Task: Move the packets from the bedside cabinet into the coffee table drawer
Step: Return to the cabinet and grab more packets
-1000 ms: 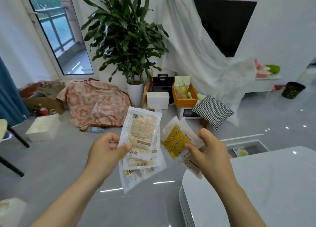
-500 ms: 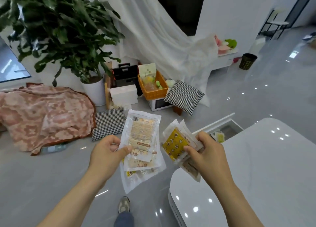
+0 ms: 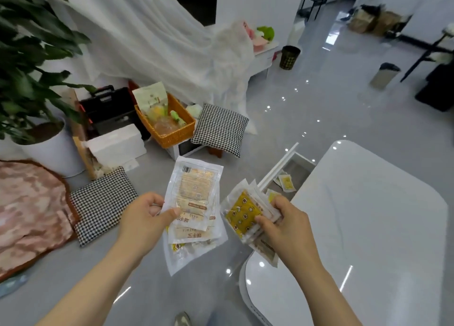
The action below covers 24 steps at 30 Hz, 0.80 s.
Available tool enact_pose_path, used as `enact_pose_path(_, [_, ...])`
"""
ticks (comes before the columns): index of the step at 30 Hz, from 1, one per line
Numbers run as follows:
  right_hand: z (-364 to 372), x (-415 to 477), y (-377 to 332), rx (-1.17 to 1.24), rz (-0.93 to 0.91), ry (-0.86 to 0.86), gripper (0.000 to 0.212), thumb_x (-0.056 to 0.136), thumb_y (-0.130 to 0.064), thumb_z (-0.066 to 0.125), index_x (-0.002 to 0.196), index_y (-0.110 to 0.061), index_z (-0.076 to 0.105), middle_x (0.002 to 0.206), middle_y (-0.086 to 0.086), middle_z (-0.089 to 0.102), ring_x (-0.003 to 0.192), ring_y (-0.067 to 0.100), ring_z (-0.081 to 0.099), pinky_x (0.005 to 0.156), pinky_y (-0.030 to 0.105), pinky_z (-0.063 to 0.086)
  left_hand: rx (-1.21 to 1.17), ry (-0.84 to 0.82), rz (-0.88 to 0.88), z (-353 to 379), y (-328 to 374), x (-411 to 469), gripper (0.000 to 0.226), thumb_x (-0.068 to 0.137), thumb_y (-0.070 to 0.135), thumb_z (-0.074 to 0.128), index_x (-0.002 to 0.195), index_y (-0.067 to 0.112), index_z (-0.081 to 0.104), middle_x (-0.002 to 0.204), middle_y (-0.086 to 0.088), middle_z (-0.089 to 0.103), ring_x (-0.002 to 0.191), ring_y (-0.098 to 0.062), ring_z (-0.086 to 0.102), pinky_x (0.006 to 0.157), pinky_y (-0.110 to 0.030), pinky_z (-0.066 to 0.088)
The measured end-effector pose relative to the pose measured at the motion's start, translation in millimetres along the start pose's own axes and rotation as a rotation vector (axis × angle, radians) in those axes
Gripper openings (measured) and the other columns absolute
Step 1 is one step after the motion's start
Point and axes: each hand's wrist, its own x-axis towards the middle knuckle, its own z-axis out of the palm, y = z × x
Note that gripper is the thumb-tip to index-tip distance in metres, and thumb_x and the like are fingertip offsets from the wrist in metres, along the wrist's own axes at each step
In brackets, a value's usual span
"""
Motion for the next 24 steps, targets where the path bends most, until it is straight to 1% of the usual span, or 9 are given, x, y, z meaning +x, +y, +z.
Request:
enact_pose_path(3, [7,21,-1,0.001,0.073,0.016,0.019,0.083,-0.033,0.069,0.079,-0.027,0.051,0.077,-0.01,0.062,0.071,0.01,0.06,0.065,0.031,0.055,0.021,-0.079,0.004,7,11,37,0.014,0.08,0.01,0.073,0.083,0.005,0.06,0.07,0.001,0.075,0.063,-0.012,0.072,0.058,-0.029,0.052])
enact_pose_path(4, [8,28,1,0.003,0.101,0.025,0.021,0.083,-0.032,0.069,0.078,-0.027,0.05,0.076,-0.01,0.062,0.071,0.01,0.06,0.065,0.031,0.055,0.04,-0.099,0.006,10,14,49,0.014,0.079,0.011,0.073,0.083,0.005,0.06,0.071,0.0,0.075,0.064,-0.014,0.072,0.059,-0.031,0.054])
enact_pose_path(7, [15,55,10,-0.005,0.167,0.062,0.022,0.083,-0.03,0.069,0.076,-0.024,0.049,0.073,-0.01,0.061,0.069,0.009,0.06,0.062,0.029,0.055,0.086,-0.153,0.005,23,28,89,0.018,0.078,0.013,0.074,0.084,0.005,0.059,0.074,-0.002,0.075,0.071,-0.02,0.072,0.07,-0.041,0.056])
enact_pose_path(10, [19,94,15,-0.004,0.22,0.089,0.021,0.084,-0.033,0.069,0.077,-0.027,0.05,0.074,-0.013,0.06,0.069,0.007,0.06,0.063,0.023,0.054,0.129,-0.199,0.028,40,51,134,0.019,0.079,0.013,0.073,0.084,0.004,0.058,0.074,-0.002,0.074,0.07,-0.02,0.071,0.069,-0.041,0.055])
enact_pose_path(13, [17,137,21,0.006,0.244,0.129,0.019,0.084,-0.033,0.069,0.08,-0.026,0.052,0.075,-0.013,0.062,0.07,0.008,0.062,0.067,0.031,0.057,0.172,-0.213,0.065,57,77,178,0.02,0.079,0.014,0.074,0.084,0.003,0.058,0.074,-0.002,0.073,0.07,-0.02,0.07,0.069,-0.04,0.054])
enact_pose_path(15, [14,161,23,0.032,0.262,0.145,0.016,0.084,-0.032,0.069,0.085,-0.024,0.055,0.078,-0.012,0.064,0.072,0.008,0.063,0.069,0.034,0.058,0.194,-0.223,0.076,68,94,204,0.022,0.079,0.014,0.075,0.084,0.002,0.057,0.073,-0.002,0.073,0.07,-0.02,0.069,0.067,-0.038,0.052])
enact_pose_path(18, [8,191,24,0.055,0.292,0.176,0.015,0.083,-0.03,0.07,0.087,-0.023,0.057,0.08,-0.012,0.064,0.074,0.008,0.063,0.07,0.034,0.058,0.229,-0.258,0.11,84,112,238,0.02,0.078,0.013,0.075,0.079,0.004,0.057,0.074,-0.003,0.073,0.07,-0.02,0.069,0.068,-0.04,0.053])
enact_pose_path(21, [3,212,27,0.065,0.337,0.221,0.017,0.083,-0.028,0.07,0.081,-0.023,0.054,0.078,-0.009,0.064,0.072,0.009,0.063,0.068,0.034,0.057,0.259,-0.298,0.132,100,126,271,0.02,0.076,0.016,0.077,0.077,0.009,0.058,0.075,-0.004,0.073,0.072,-0.023,0.069,0.071,-0.046,0.056])
enact_pose_path(24, [3,228,31,0.05,0.405,0.266,0.022,0.083,-0.027,0.07,0.076,-0.024,0.049,0.074,-0.009,0.062,0.068,0.008,0.062,0.064,0.032,0.057,0.287,-0.363,0.153,116,139,301,0.019,0.076,0.016,0.076,0.078,0.009,0.059,0.076,-0.004,0.073,0.074,-0.024,0.07,0.073,-0.047,0.056])
